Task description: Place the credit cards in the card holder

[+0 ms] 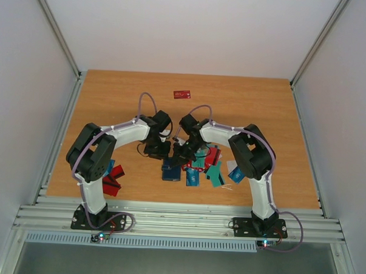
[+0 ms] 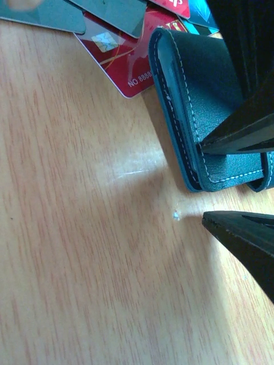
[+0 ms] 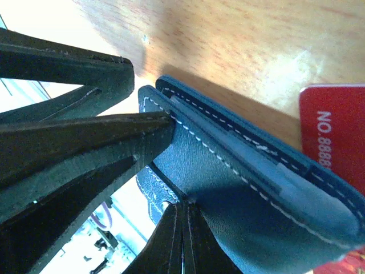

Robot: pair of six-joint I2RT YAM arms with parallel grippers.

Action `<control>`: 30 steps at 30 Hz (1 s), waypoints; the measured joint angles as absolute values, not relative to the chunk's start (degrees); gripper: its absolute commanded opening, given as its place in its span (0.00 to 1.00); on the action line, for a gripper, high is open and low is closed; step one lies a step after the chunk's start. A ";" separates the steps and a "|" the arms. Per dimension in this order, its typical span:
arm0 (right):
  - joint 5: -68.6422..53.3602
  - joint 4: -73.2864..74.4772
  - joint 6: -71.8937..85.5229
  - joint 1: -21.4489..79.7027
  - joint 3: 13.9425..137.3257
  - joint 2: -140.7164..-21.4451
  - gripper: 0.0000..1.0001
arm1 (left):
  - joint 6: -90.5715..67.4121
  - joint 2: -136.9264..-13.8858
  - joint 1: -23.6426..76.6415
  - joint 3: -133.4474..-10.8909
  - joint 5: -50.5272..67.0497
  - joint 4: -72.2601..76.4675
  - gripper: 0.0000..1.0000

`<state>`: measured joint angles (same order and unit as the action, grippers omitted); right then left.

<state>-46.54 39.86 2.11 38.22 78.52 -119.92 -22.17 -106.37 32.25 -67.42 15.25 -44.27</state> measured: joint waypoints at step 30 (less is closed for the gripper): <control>-51.00 32.34 0.71 37.87 73.14 -119.68 0.01 | -20.25 -97.30 32.29 -67.57 19.22 -51.31 0.53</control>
